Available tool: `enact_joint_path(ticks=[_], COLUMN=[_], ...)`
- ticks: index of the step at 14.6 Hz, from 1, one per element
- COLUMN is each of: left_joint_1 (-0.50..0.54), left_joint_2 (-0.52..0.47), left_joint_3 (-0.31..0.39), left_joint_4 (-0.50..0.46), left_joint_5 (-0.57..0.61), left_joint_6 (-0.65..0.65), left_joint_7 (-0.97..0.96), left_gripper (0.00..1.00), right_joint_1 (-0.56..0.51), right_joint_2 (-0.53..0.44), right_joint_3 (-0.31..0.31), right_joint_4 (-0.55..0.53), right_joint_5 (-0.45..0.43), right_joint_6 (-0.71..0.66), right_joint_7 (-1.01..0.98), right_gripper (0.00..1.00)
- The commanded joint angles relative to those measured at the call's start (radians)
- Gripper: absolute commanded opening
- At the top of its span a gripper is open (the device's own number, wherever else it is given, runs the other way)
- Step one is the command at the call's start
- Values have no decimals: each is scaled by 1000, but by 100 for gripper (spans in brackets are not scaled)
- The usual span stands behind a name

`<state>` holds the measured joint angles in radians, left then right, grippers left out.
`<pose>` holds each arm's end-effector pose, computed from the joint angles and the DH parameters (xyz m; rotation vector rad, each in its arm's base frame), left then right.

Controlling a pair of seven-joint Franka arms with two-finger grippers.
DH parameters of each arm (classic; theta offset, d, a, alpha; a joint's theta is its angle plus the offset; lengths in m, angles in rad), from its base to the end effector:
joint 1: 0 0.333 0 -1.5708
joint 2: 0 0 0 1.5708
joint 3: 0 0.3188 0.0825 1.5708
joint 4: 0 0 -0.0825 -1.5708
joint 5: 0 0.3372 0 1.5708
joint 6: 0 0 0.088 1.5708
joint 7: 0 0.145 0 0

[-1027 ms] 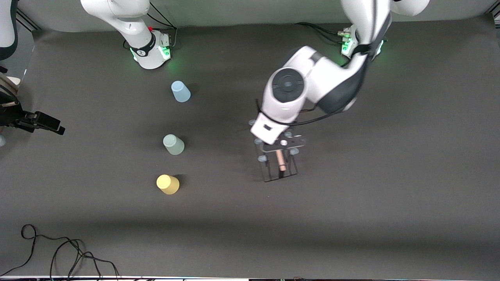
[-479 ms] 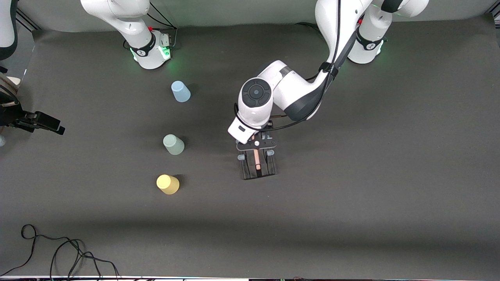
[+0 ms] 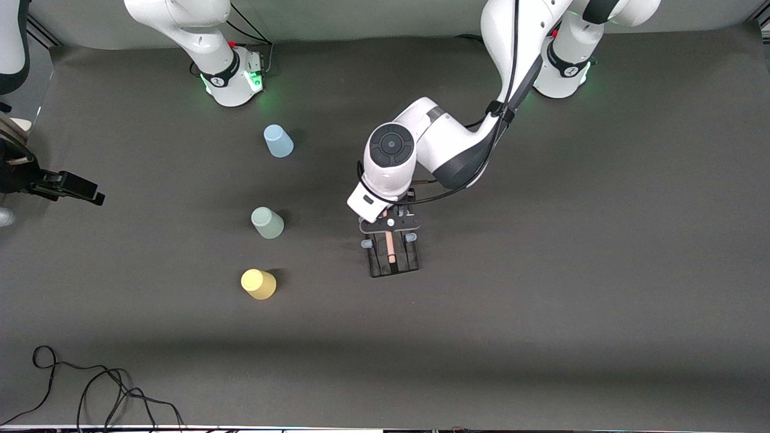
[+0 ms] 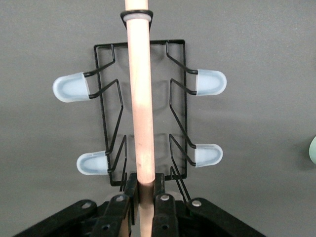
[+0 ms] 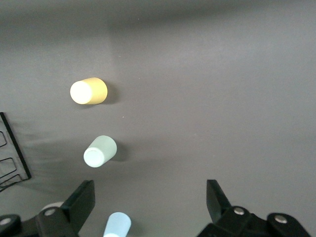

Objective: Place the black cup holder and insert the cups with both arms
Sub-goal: 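Lift the black rack with the left gripper and carry it to table center, then open the left gripper on the rack while the right gripper nears the cup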

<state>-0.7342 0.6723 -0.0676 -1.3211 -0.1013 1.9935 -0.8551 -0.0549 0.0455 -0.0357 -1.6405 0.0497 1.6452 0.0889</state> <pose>0.4818 -0.4978 0.3246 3.0415 0.1668 -0.1498 0.5219 -0.0402 0.5426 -3.0799 0.2845 0.0630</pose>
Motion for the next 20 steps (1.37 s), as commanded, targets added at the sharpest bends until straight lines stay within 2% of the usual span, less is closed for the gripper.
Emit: enact_joint_path(ticks=[1, 4, 5, 7, 8, 10, 13, 16, 20], left_joint_1=[-10, -11, -8, -5, -5, 5, 70, 155, 307], left_joint_2=[21, 12, 9, 6, 4, -20, -110, -244, -382], left_joint_3=[5, -1, -1, -1, -3, 2, 6, 8, 11], left_joint_4=[36, 42, 43, 43, 43, 45, 43, 43, 36], left_joint_5=[5, 6, 5, 2, -1, -11, -29, -18, -14], left_joint_6=[10, 10, 8, 7, 8, -11, -85, -270, -496], left_joint_7=[5, 57, 63, 67, 50, 45, 15, 40, 315], left_gripper=[0, 0, 13, 23, 99, 100, 100, 100, 100], right_joint_1=[41, 137, 168, 223, 255, 299, 314, 334, 365], right_joint_2=[-22, -42, -49, -50, -47, -35, -4, 89, 186], right_joint_3=[3, 2, 2, 2, 2, 2, 5, 5, 5], right_joint_4=[-59, -166, -207, -299, -344, -444, -585, -598, -605], right_joint_5=[32, 32, 30, 29, 29, 21, 19, 21, 25], right_joint_6=[42, 175, 226, 342, 405, 548, 761, 811, 869], right_joint_7=[110, 247, 291, 377, 417, 446, 462, 462, 463], right_gripper=[100, 100, 100, 100, 100, 100, 100, 100, 100])
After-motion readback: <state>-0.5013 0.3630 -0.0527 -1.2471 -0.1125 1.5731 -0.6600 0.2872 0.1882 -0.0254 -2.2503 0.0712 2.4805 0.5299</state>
